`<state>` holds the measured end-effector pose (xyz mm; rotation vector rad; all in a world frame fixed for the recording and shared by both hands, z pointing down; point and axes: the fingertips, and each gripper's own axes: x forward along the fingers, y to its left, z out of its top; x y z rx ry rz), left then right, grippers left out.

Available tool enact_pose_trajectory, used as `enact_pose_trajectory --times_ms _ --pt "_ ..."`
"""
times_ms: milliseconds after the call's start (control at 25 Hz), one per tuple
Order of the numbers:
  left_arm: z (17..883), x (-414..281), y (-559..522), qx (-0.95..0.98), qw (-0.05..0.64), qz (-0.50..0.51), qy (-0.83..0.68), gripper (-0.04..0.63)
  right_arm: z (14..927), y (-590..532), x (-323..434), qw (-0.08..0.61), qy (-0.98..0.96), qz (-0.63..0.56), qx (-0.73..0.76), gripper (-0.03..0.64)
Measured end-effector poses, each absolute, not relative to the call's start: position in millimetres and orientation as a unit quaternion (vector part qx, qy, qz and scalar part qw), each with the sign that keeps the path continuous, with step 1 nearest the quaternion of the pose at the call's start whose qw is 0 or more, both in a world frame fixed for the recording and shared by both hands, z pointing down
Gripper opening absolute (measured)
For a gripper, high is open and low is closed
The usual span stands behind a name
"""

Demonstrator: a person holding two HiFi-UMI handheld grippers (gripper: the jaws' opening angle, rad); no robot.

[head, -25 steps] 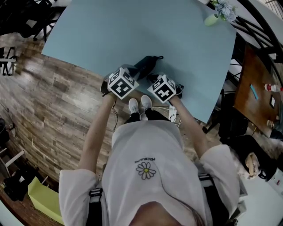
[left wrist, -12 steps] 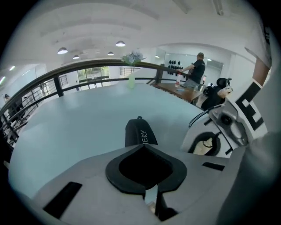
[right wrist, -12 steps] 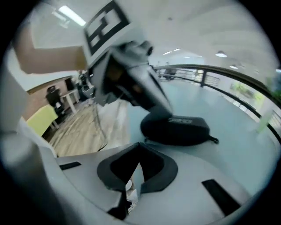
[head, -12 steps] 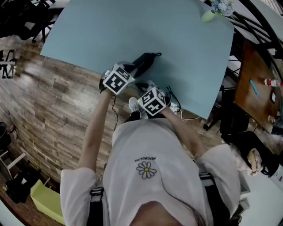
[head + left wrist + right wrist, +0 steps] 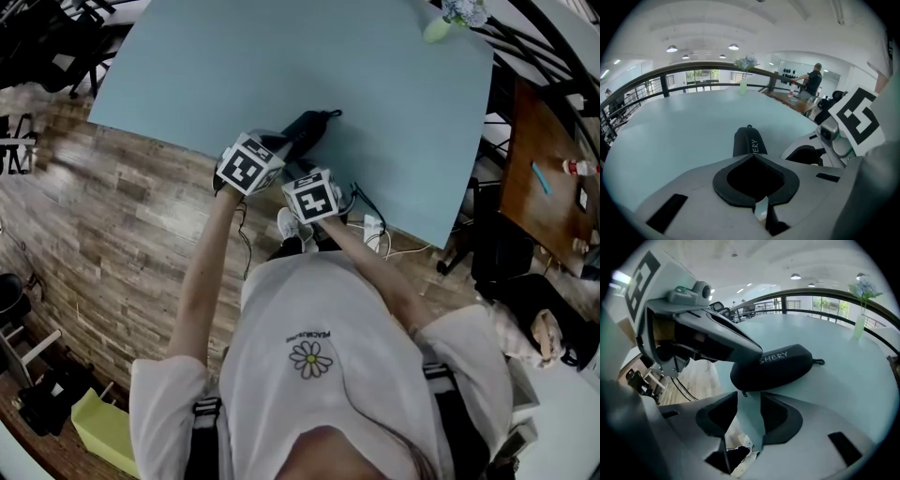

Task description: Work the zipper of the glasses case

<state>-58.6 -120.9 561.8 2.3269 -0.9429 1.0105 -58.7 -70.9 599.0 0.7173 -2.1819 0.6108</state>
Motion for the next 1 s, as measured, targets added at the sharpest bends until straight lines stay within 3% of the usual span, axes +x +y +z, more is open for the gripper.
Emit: enact_pose_trajectory --times_ms 480,560,680,1000 --pt "558.8 -60.2 -121.6 0.846 0.235 0.338 -0.339 0.017 606.9 -73.9 -69.3 0.357 -0.841 0.21 0.349 0.087" --pt "559.3 -59.9 -121.2 0.848 0.238 0.33 -0.34 0.017 608.0 -74.1 -63.6 0.359 -0.84 0.208 0.349 0.032" --pt "557.6 -60.5 -120.0 0.85 0.245 0.321 -0.338 0.017 604.7 -79.3 -50.9 0.363 -0.84 0.205 0.348 0.017" --pt "542.9 -68.6 -120.1 0.853 0.19 0.348 -0.34 0.017 588.9 -107.3 -2.6 0.367 -0.85 0.15 0.347 0.008"
